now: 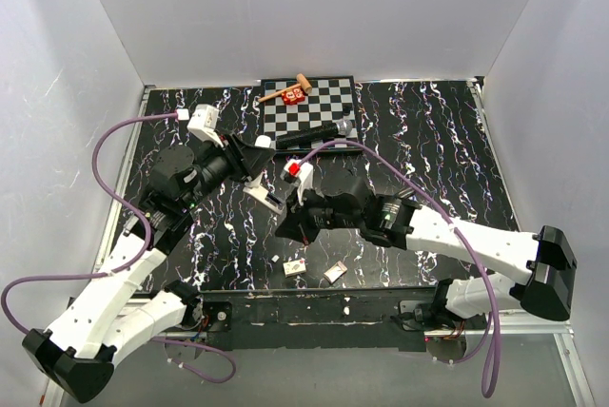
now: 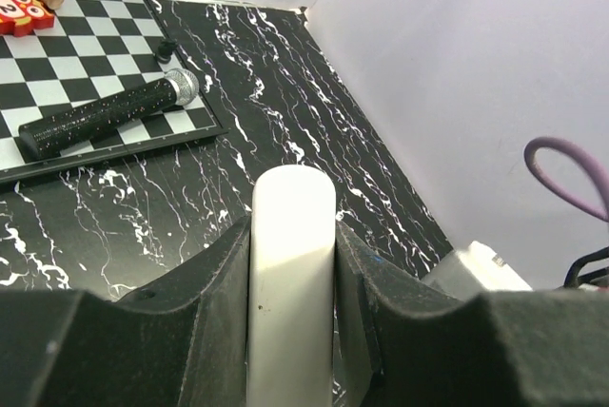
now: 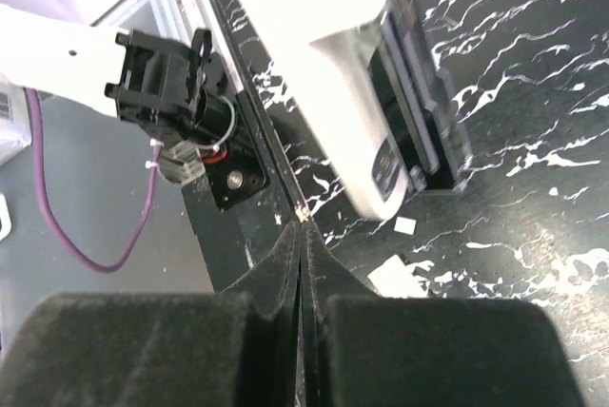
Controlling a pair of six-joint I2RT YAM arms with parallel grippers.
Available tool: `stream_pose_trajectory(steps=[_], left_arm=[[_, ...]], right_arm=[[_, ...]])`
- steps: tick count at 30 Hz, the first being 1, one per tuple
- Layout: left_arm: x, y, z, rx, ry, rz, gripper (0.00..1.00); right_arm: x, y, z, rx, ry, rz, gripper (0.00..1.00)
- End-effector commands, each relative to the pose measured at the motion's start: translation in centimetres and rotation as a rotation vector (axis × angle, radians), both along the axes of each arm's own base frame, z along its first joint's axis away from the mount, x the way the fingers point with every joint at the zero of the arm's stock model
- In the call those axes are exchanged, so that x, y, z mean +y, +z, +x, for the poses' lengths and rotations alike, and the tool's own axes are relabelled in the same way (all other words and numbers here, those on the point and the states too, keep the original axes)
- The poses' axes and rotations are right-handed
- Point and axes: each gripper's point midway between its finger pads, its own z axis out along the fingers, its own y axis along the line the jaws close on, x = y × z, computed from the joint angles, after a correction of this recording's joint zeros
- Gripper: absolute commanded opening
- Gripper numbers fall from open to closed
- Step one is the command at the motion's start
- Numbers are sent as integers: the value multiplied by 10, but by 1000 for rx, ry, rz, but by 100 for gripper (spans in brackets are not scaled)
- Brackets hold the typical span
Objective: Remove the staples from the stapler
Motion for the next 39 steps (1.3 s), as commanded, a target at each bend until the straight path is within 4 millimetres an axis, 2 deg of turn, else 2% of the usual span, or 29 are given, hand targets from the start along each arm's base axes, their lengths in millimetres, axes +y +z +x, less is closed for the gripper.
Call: stream_pose_trajectory(steps=[1,7,11,13,18,25,31,39], left_arm=[[1,12,-11,-2,-29,-31,0],[1,13,-20,16,-49,-37,0],[3,16,-27,14,-60,-40,0],[3,16,-29,17,-65,-37,0],[4,13,-32,23,-70,-41,0],[-4,21,-43,-10,-149,-48,0],[-17,32,-65,-88,-309,-32,0],[-34,56,-113,-245,-606,-49,0]], right_arm=[[14,43,17,-85,-47,88,1],[17,46,35,-132,-117,54,1],[10,45,54,-186,-205,7,1],[4,43,61,-212,-239,-21,1],[-10,45,64,-249,-267,-47,1],[-45,58,69,-327,-308,-86,1],[-63,77,49,-353,-192,-45,1],[-80,125,-12,-327,82,129,1]])
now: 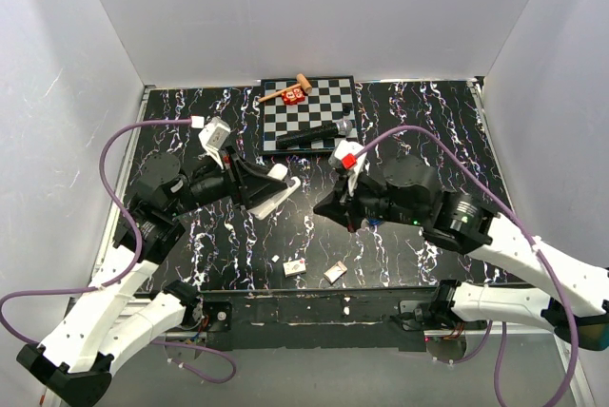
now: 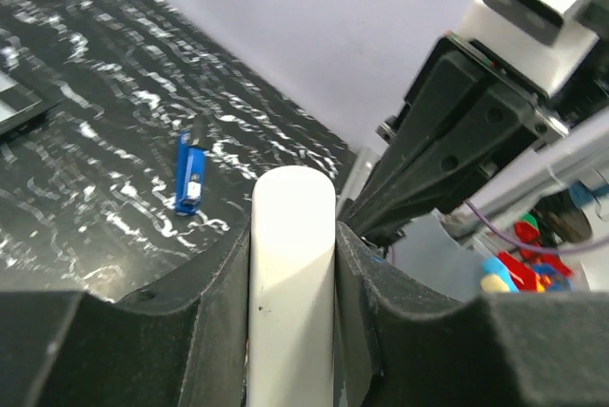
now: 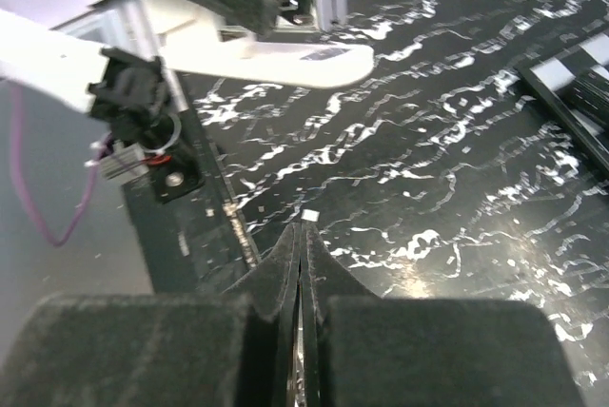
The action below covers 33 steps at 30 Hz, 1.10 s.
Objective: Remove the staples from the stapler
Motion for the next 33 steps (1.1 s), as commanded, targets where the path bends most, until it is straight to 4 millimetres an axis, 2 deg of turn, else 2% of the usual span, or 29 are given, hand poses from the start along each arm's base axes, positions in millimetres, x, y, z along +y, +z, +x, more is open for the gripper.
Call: stream_pose_trajectory(steps=[1,3,9,14,20,28,33], left_arm=[[-6,42,-40,-192,-216,-69,0],[-6,47,-48,-232,-254,-81,0],[-9,56,-65,-290,-357,-105,0],[-9,57,-72,-303,-403,-113,0],[-10,50,-76,-310,-433,-101,0],[-12,38,-76,-287,-471,-84,0],[-16,27,-74,-253,-497,-69,0]], right_arm=[[-3,44,-42,-11,224,93,1],[-2,48,-52,13,274,104,1],[10,62,-60,49,321,190,1],[21,66,-57,67,329,200,1],[33,75,-54,68,344,211,1],[37,101,-59,52,391,244,1],[42,110,-60,49,410,249,1]])
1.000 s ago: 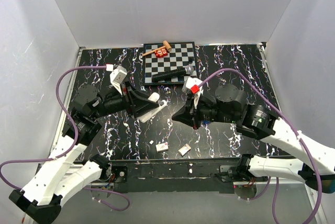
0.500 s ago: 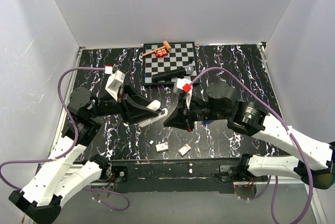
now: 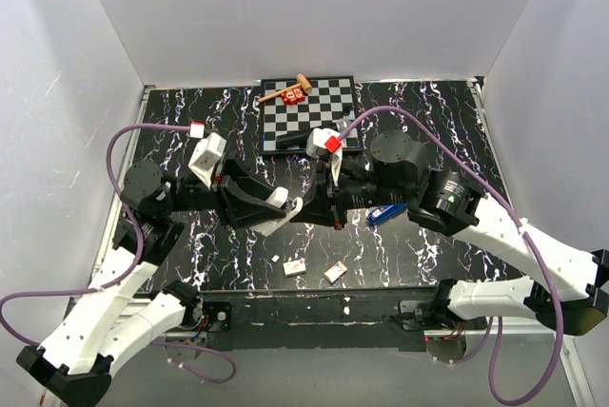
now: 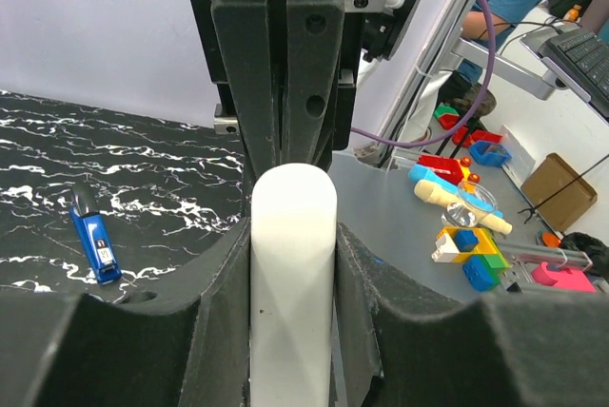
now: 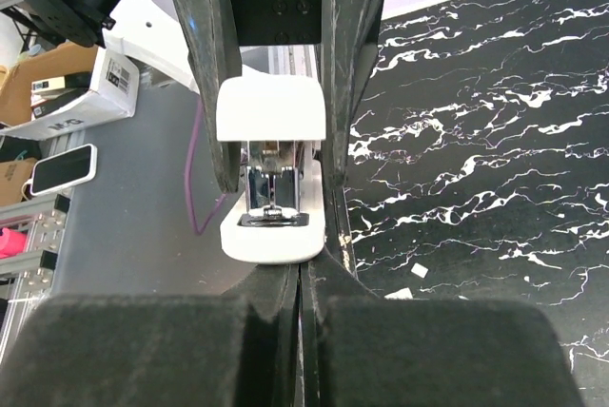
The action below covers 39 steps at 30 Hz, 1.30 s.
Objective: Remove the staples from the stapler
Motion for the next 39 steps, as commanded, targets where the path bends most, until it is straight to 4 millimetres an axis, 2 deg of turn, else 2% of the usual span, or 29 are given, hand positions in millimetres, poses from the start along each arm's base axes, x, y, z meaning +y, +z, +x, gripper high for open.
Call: stream_pose_trajectory(steps=[1,5,9,14,19,24,30,39], left_arm=[[-6,-20,3,43,-39,48,0],[-13,-31,5,67,-64,82,0],[-23,-38,-4,70,-130,110,0],[-35,-48,-15,76,-193,165,0],[-37,-51,-12,71,-174,178,0],[-35,-51,-2,45,-86,187,0],[-27,-32,4,-13,20,135,0],[-23,-15,19,-48,132,103,0]], right_arm=[[6,50,-5,-53,48,127,1],[13,58,-6,-51,76,133,1],[22,60,-7,-50,109,125,1],[33,54,-8,-44,160,91,1],[35,49,-4,-57,153,74,1],[22,35,0,-91,98,56,1],[-2,7,10,-110,-10,6,1],[-42,-17,29,-89,-198,-6,1]])
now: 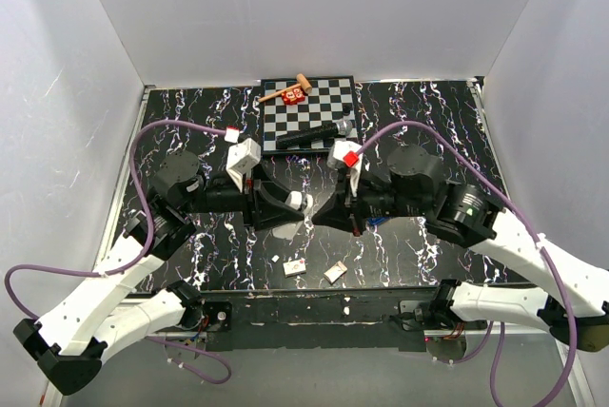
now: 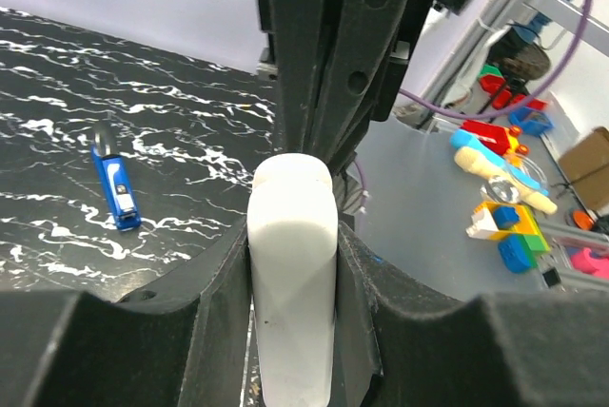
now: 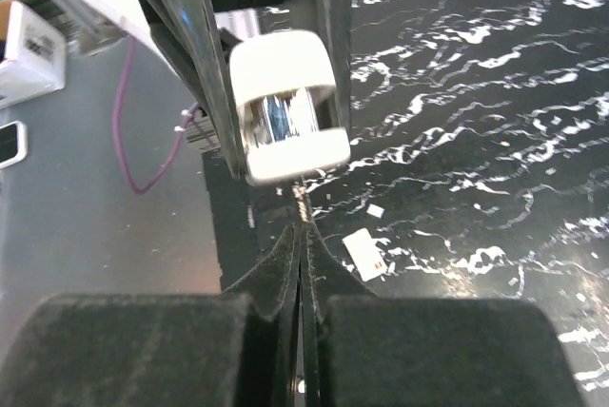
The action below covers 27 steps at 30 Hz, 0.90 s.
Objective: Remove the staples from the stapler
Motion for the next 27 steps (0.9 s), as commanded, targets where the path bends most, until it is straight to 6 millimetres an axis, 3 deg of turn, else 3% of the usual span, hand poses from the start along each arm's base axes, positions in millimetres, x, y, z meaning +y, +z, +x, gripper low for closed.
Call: stream_pose_trajectory(steps=[1,10,14,18,27], left_arm=[[6,26,17,-72,135,-43,0],[31,4,98,26,607,112,0],[59,-17,139,69,880,203,0],[78,-39,164,115,1039,295,0],[114,-112,211,206,1262,545,0]], right_arm=[[-13,15,19,-49,-138,84,1],[-37,-27,49,3,-373,-41,1],[-38,-44,56,23,-412,-88,1],[-41,-56,68,31,-488,-118,1],[-36,-80,77,89,-533,-189,1]])
